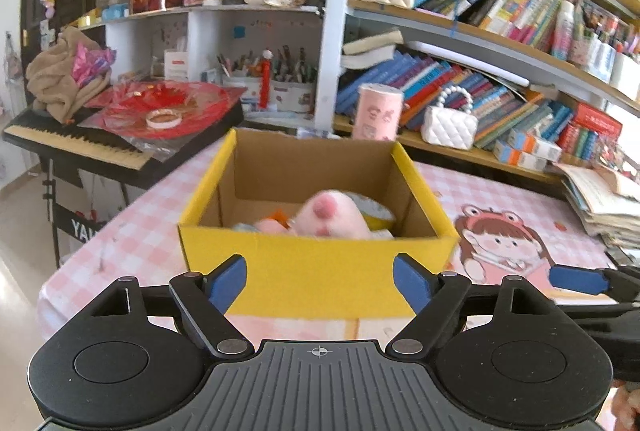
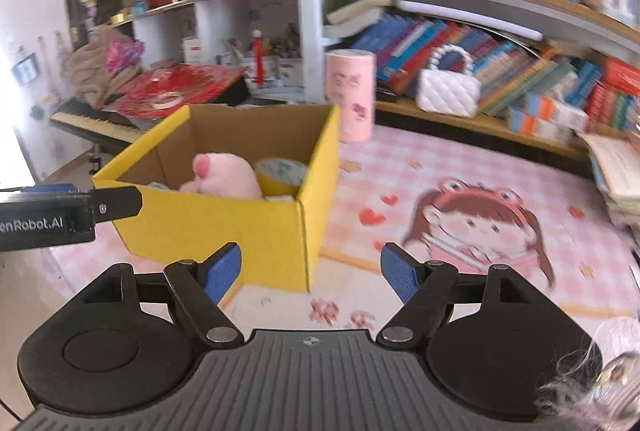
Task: Organize objects
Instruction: 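Withdraw both tools away from the yellow box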
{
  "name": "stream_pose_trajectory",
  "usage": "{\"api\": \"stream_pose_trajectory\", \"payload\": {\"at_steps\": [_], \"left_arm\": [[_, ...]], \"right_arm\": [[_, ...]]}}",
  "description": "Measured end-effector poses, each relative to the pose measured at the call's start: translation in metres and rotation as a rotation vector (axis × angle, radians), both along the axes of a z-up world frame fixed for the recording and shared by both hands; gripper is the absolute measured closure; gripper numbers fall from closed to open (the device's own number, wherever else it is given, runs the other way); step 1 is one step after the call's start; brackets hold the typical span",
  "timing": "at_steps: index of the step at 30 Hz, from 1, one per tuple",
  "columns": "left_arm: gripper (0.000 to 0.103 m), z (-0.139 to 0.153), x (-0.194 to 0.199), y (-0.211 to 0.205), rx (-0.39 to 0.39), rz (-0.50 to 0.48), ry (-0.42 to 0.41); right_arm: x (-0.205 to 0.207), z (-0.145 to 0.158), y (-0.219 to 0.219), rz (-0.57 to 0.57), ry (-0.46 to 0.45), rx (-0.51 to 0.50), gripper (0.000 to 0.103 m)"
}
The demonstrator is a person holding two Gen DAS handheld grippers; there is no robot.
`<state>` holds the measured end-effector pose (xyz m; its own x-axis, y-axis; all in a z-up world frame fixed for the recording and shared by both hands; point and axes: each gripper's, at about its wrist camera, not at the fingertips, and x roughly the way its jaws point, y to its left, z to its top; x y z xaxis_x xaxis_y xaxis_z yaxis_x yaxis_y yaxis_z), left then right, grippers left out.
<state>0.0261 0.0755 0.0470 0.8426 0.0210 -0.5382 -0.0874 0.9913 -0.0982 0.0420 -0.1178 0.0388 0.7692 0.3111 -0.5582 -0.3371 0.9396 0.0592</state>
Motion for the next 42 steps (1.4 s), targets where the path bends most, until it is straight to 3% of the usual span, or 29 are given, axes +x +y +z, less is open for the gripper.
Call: {"api": "stream_pose_trajectory", "payload": {"at_steps": [8, 18, 28, 37, 42], "left_arm": [[0.016, -0.016, -0.023, -0.009, 0.007, -0.042, 0.048], [0.010, -0.025, -0.049, -0.033, 0.078, -0.135, 0.067], [0.009, -0.033, -0.066, -0.049, 0.104, -0.210, 0.090], [0.009, -0.042, -0.074, -0.059, 0.118, -0.199, 0.129], [0.009, -0.044, -0.076, -0.064, 0.127, -0.208, 0.137]], "right_arm": [[-0.045, -0.011, -0.020, -0.156, 0.031, -0.019, 0.025], [-0.090, -0.024, -0.031, -0.344, 0.021, -0.063, 0.020], [-0.125, -0.026, -0.038, -0.438, 0.020, -0.076, 0.017], [-0.140, -0.032, -0.044, -0.486, 0.055, -0.081, 0.014], [-0.145, -0.033, -0.046, -0.503, 0.059, -0.092, 0.007]]}}
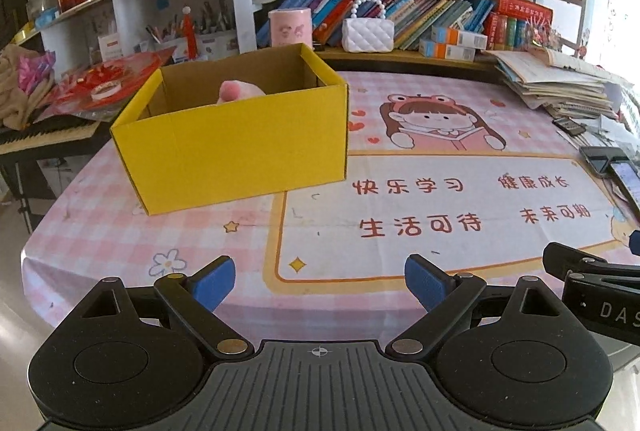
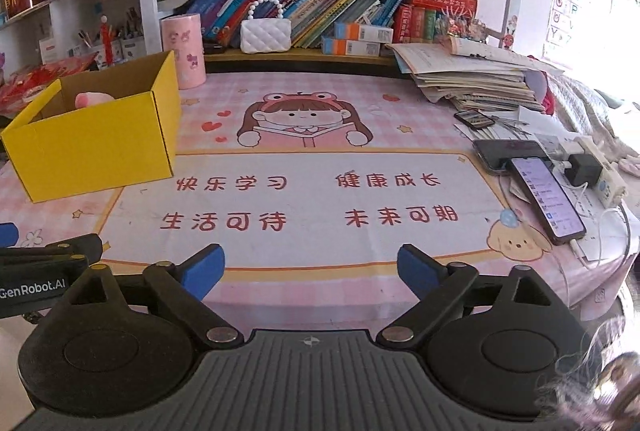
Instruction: Organize objects
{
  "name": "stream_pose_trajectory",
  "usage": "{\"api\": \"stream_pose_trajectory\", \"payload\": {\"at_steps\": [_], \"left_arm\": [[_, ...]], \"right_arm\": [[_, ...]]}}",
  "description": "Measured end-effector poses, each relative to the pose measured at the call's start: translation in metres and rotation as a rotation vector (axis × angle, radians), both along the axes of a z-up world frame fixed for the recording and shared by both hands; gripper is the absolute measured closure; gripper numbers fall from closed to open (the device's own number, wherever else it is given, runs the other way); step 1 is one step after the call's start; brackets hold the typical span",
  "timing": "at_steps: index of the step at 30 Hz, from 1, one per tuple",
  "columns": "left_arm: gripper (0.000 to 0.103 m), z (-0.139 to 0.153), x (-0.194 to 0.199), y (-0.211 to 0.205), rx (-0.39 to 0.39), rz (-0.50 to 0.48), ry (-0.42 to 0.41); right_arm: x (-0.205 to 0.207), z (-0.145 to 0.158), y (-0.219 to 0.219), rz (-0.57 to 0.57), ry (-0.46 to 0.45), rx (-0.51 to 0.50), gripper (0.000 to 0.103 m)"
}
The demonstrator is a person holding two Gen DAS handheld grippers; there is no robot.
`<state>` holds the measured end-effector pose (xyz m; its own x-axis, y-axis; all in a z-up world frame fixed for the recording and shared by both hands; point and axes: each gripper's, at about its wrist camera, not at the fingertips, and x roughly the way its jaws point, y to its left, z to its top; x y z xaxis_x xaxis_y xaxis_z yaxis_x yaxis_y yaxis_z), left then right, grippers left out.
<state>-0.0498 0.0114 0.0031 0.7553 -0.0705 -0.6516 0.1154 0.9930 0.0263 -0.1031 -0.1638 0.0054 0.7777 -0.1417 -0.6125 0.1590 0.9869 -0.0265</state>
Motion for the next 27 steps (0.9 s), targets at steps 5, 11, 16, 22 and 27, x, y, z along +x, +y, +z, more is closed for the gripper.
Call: {"api": "stream_pose_trajectory", "payload": {"at_steps": [5, 11, 16, 22, 27], "left_arm": [[0.009, 0.000, -0.004, -0.007, 0.008, -0.027, -0.006], [0.009, -0.001, -0.007, -0.015, 0.029, -0.043, 0.000], [0.003, 0.000, -0.009, -0.016, 0.037, -0.019, -0.006], [0.003, -0.002, -0.008, -0.014, 0.041, 0.007, 0.017], [0.003, -0.002, -0.008, -0.014, 0.047, 0.026, 0.019]], "right_arm": [[-0.005, 0.000, -0.006, -0.029, -0.003, 0.003, 0.003], [-0.009, -0.002, -0.007, -0.044, 0.003, 0.000, 0.000], [-0.009, -0.003, -0.006, -0.040, 0.007, -0.002, 0.000], [-0.010, -0.003, -0.003, -0.034, 0.006, -0.008, 0.000], [-0.008, -0.003, -0.001, -0.027, 0.005, -0.017, 0.000]]}}
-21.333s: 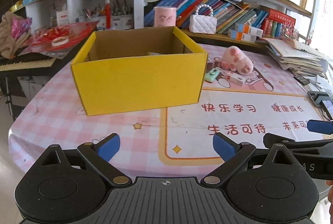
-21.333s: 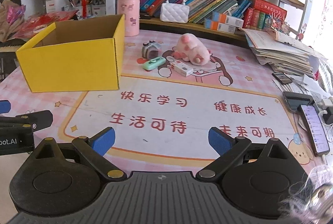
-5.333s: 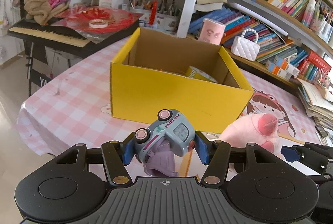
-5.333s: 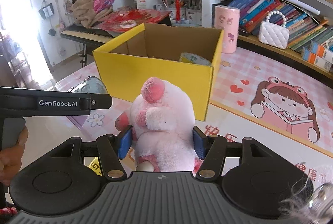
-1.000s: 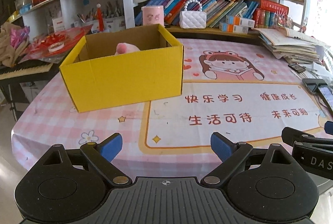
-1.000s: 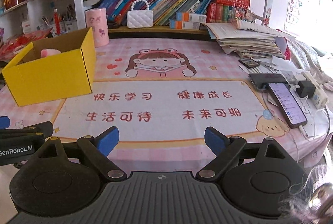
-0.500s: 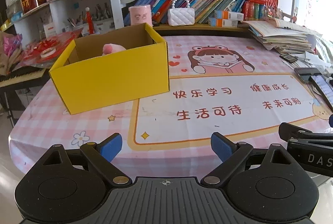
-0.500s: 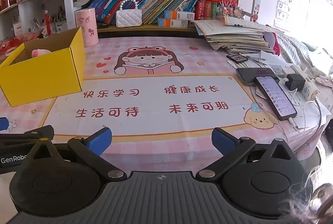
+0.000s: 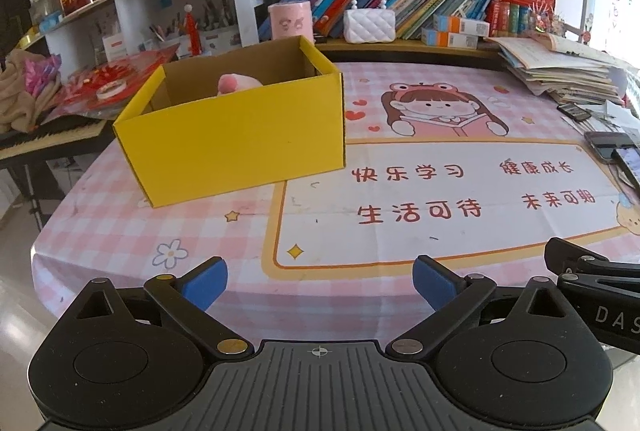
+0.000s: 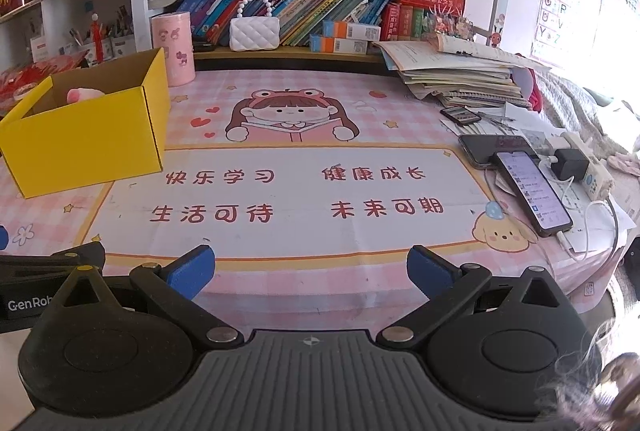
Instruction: Organize objects
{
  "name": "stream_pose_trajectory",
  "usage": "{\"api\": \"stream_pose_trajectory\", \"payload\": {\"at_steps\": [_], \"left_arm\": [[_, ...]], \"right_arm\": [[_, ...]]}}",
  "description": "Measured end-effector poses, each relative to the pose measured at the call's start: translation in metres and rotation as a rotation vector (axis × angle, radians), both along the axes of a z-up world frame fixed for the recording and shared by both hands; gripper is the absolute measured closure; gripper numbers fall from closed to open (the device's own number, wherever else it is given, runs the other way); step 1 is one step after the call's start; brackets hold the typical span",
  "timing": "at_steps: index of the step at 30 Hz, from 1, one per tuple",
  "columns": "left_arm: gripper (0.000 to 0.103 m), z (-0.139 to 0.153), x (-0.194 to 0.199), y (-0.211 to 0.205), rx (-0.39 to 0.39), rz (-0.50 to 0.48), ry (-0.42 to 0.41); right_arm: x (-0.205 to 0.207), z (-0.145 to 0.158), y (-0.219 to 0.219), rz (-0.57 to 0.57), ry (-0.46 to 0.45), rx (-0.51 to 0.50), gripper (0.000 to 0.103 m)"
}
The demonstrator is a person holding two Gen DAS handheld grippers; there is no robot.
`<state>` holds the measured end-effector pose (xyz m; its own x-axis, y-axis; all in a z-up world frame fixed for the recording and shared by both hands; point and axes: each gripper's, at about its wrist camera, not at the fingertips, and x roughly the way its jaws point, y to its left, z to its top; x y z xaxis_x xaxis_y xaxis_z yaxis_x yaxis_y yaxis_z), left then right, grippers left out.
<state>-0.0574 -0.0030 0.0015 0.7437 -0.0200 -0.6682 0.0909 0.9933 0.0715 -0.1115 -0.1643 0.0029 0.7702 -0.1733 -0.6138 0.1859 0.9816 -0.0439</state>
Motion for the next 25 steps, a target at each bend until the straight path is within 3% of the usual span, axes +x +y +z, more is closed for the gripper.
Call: {"api": "stream_pose_trajectory", "payload": {"at_steps": [25], "left_arm": [[0.000, -0.0051, 0.0045, -0.0003, 0.002, 0.033, 0.042]], "right_arm": [[0.0063, -0.0039, -0.0023, 0.015, 0.017, 0.000, 0.000]]}}
